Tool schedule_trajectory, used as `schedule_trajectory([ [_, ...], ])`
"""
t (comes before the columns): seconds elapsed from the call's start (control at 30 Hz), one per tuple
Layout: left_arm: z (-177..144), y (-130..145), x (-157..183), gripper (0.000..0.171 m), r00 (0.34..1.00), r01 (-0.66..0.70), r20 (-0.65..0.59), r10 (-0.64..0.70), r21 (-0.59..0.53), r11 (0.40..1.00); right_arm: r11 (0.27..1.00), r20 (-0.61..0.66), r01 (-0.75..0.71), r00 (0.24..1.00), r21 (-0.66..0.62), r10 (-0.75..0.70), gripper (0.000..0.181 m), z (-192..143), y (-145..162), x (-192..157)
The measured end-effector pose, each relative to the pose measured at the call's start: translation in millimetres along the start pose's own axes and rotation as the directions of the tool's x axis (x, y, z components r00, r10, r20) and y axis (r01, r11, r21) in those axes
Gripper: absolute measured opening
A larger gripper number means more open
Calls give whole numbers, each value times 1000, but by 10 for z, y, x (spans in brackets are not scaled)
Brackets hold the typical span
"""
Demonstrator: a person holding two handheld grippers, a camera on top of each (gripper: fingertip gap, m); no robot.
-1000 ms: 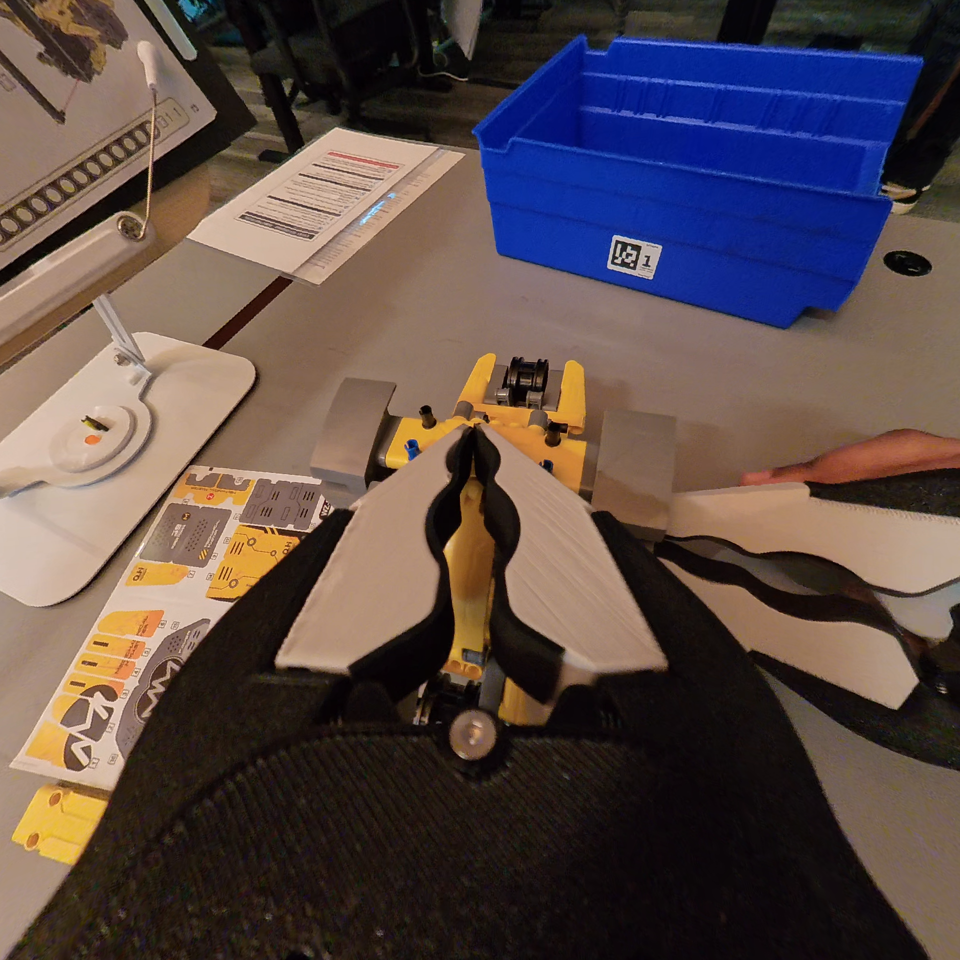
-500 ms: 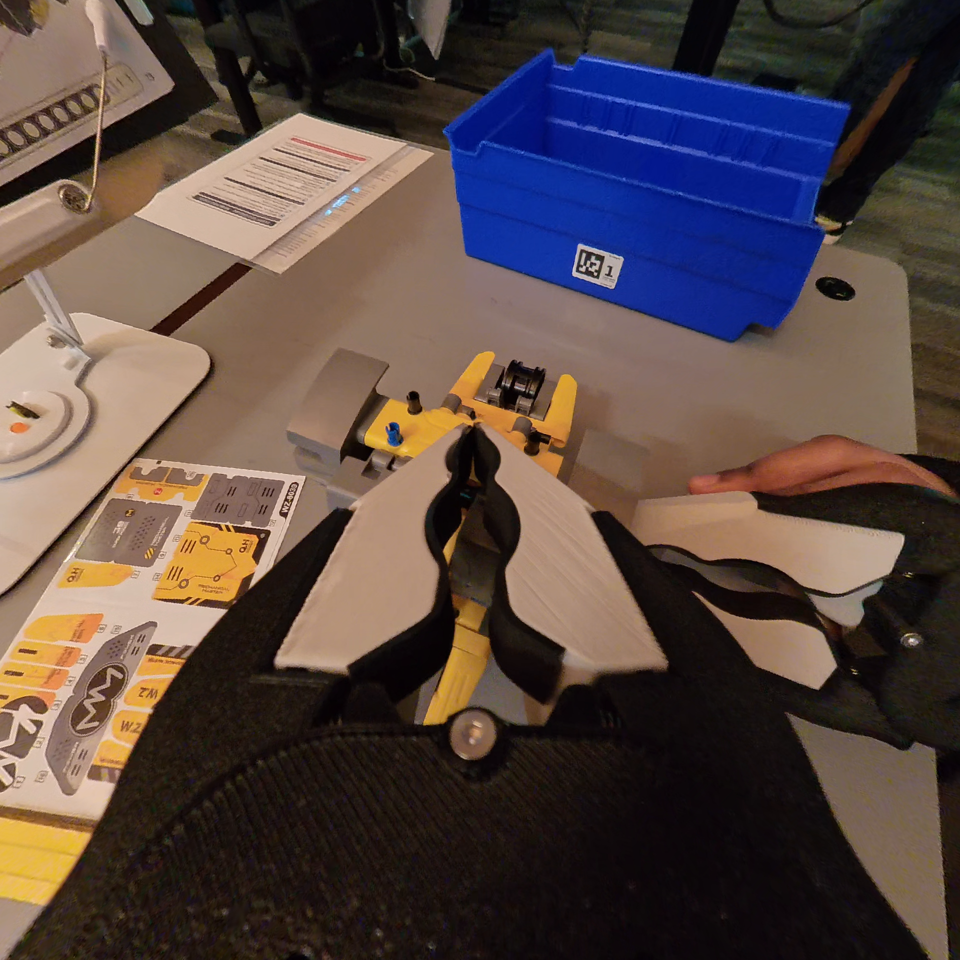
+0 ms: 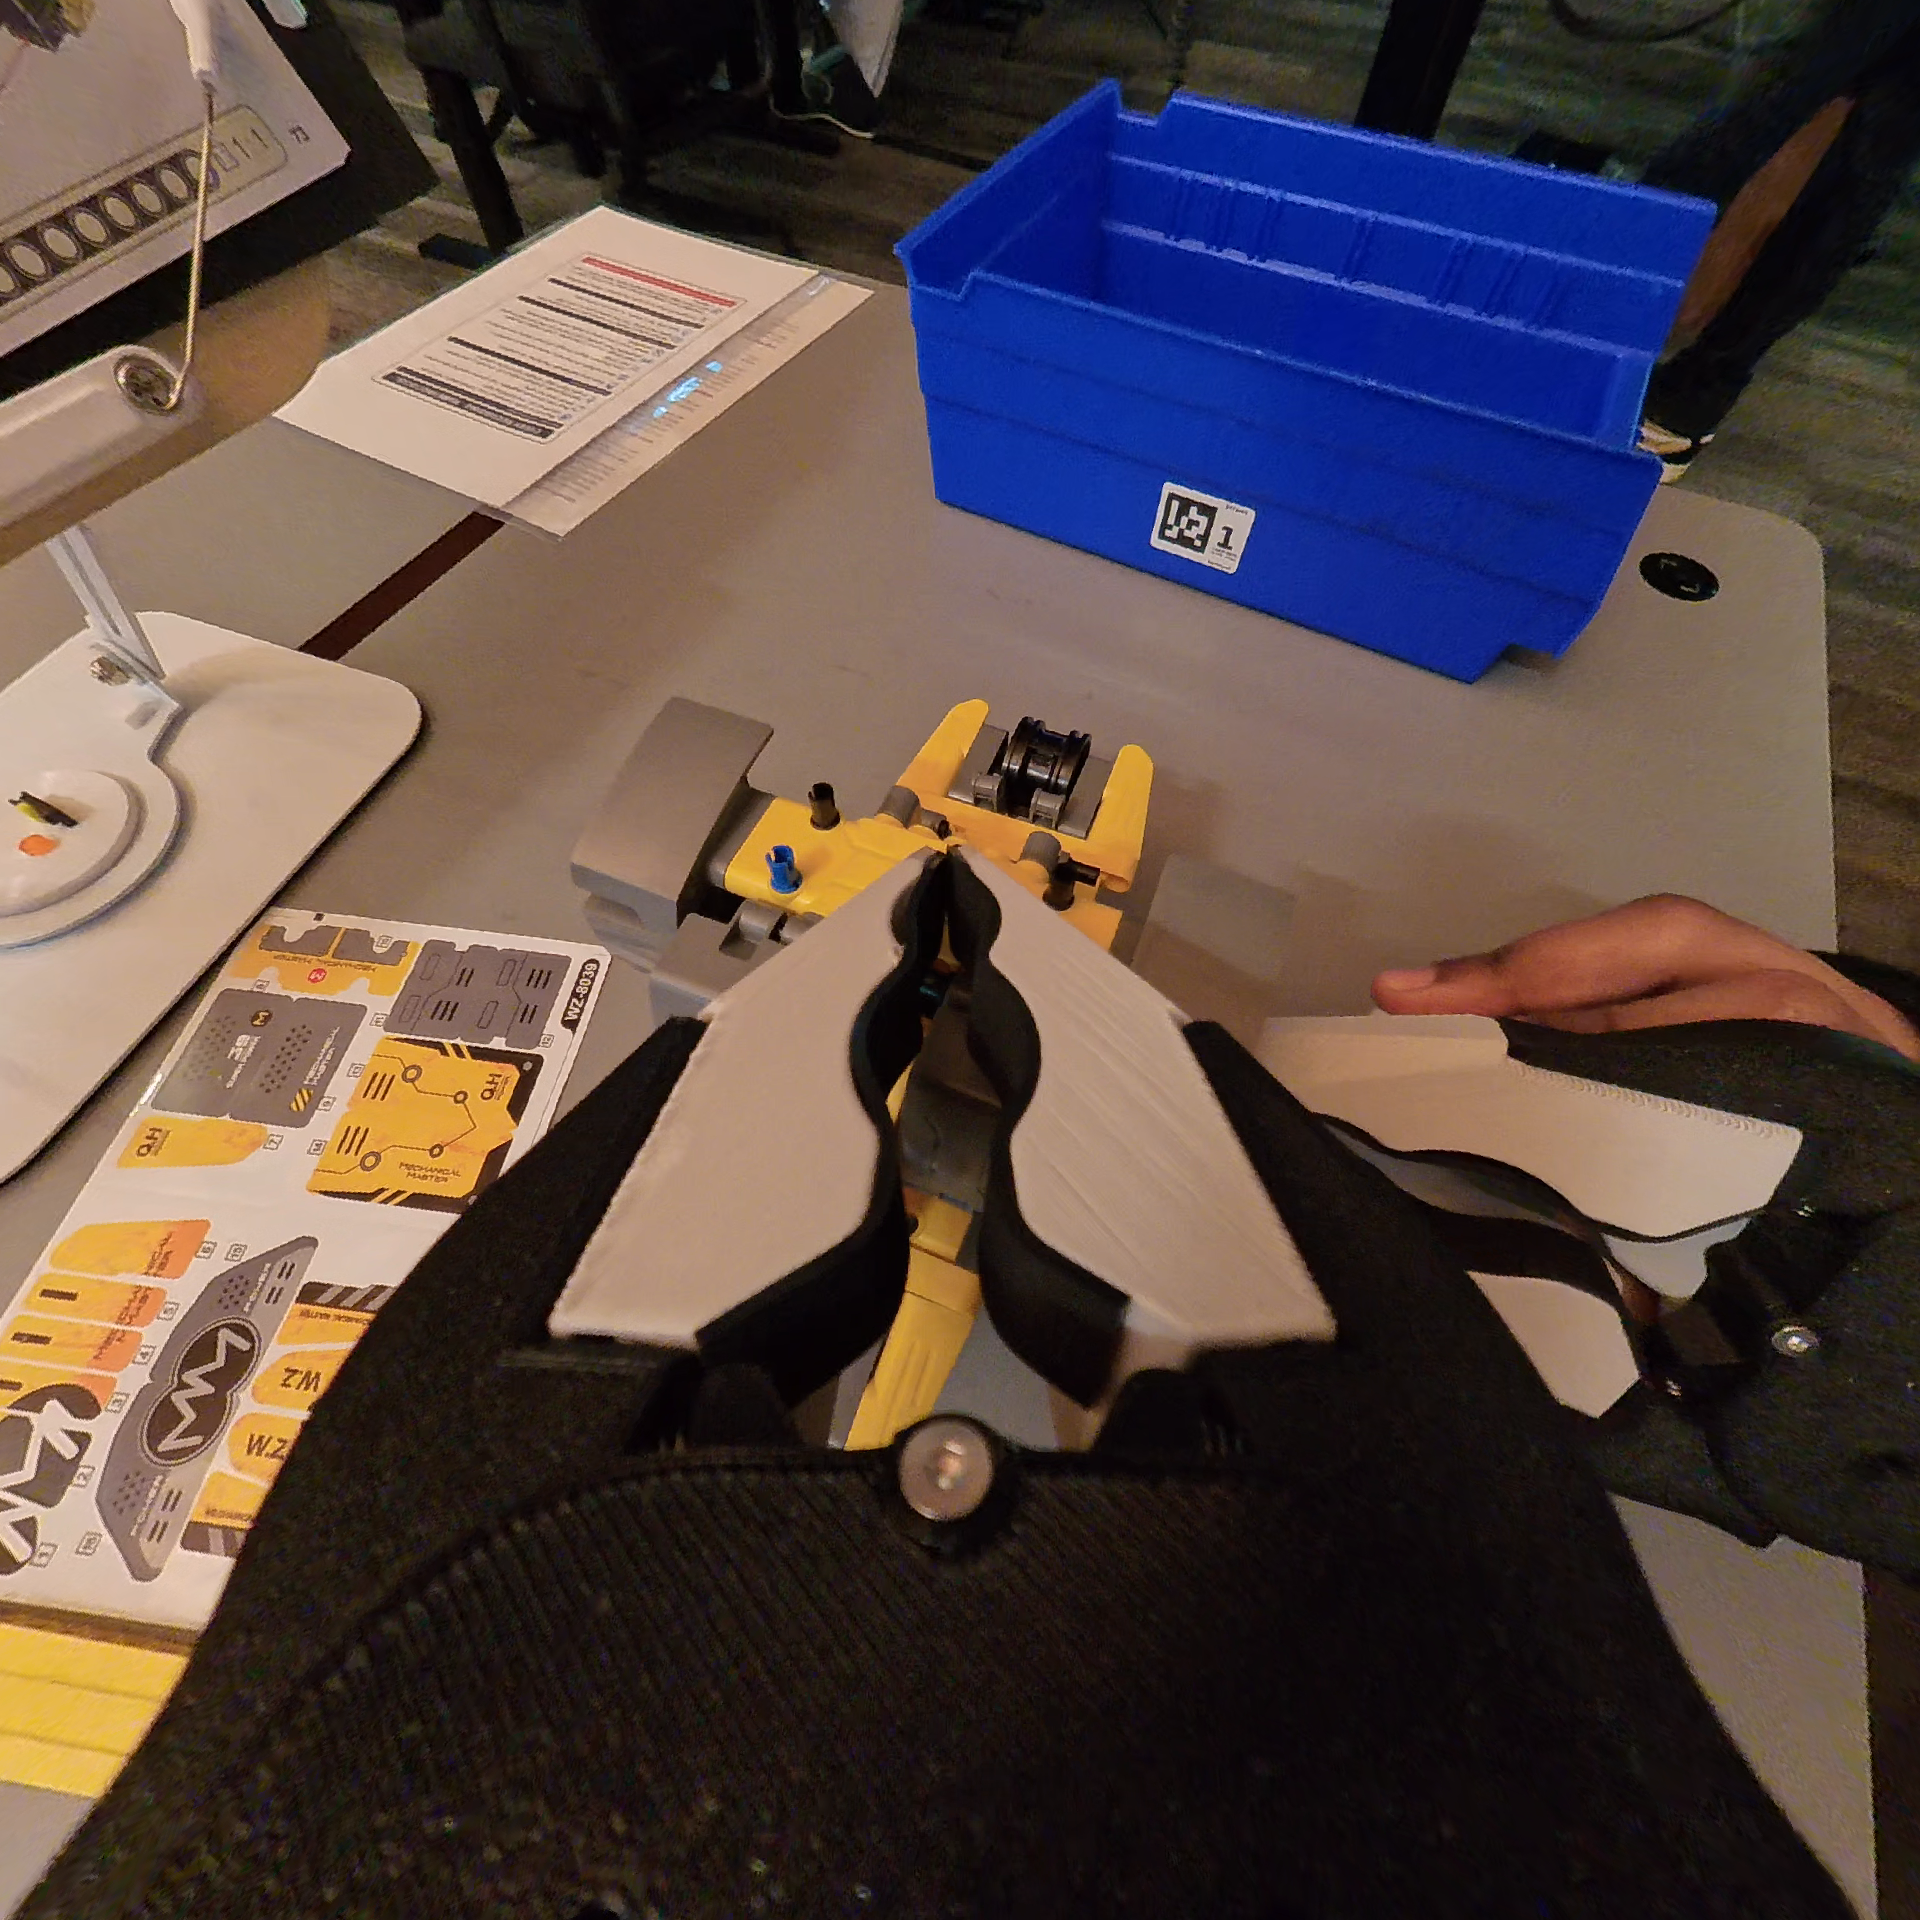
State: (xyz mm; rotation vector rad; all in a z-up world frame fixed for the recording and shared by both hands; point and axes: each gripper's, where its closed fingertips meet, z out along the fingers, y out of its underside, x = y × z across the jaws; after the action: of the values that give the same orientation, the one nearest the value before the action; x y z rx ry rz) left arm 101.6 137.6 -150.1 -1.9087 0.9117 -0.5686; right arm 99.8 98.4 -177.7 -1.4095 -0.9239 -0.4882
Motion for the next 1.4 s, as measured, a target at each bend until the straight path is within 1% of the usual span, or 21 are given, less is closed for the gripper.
schedule_trajectory([
  [0.17,1,-1,-3,1,1000,0,-5,0,0,1000,999,11,-5,1000,32,5,3,5,9,-2],
  [0.53,1,3,2,1,1000,-1,-10,1,-1,1000,999,9,17,1000,49,-18,3,39,2,-1],
  [0.83,10,-1,-21,1,999,28,-28,-28,-2,1000,996,19,41,999,76,-42,3,78,-4,0],
  [1.0,12,-2,-23,1,998,48,-43,-47,2,999,995,53,18,998,96,-23,3,88,-9,4],
  [1.07,15,-3,-30,1,997,56,-48,-56,5,998,993,49,39,998,111,-44,3,99,-10,3],
  [1.17,16,-5,-30,1,995,75,-61,-75,3,997,974,17,170,984,147,-175,3,112,-25,-6],
  [1.23,14,-3,-18,1,993,86,-75,-86,2,996,958,0,232,972,169,-235,3,129,-39,-20],
  [1.27,16,-4,-15,1,993,86,-76,-85,7,996,951,2,249,967,185,-254,2,143,-50,-39],
  [1.4,15,-2,-18,1,993,91,-80,-91,5,996,956,23,234,970,178,-242,2,212,-59,-53],
])
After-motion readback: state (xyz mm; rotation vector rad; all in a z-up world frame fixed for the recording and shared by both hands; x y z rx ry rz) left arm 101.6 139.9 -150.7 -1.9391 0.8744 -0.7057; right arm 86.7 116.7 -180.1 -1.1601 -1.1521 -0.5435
